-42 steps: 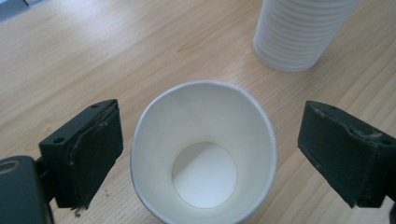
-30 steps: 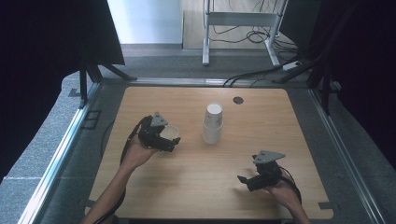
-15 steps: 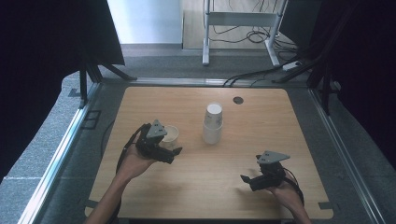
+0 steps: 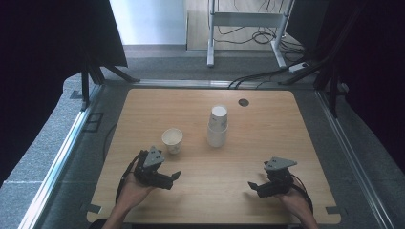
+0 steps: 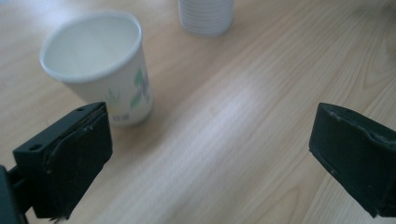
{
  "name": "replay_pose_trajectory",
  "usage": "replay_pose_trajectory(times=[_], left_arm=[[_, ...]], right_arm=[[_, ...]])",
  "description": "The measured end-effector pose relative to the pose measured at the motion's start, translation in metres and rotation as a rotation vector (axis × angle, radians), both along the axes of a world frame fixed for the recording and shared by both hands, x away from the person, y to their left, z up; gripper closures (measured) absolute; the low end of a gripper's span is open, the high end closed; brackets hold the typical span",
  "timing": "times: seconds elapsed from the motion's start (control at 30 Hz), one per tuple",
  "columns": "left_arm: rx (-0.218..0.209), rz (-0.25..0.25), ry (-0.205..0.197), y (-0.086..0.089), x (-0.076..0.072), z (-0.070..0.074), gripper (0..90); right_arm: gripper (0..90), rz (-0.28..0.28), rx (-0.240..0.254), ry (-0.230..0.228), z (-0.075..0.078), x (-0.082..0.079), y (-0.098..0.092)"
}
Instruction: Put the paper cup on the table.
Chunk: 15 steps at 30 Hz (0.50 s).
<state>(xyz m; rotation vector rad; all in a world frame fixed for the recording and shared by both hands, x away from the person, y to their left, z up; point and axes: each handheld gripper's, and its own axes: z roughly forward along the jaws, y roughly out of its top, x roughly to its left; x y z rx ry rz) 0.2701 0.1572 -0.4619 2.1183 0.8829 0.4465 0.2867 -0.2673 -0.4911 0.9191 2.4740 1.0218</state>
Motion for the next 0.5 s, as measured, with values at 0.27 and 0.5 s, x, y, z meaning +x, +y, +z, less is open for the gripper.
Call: replay_pose_trajectory(times=[0.27, 0.5], left_arm=[[0.104, -0.005, 0.087, -0.003, -0.006, -0.040, 0.0], [0.121, 0.003, 0.133, -0.002, -0.004, -0.054, 0.0]], right_arm=[[0.0, 0.000, -0.054, 0.029, -0.010, 0.000, -0.001], [0.0, -0.002, -0.077, 0.033, -0.014, 0.000, -0.002]])
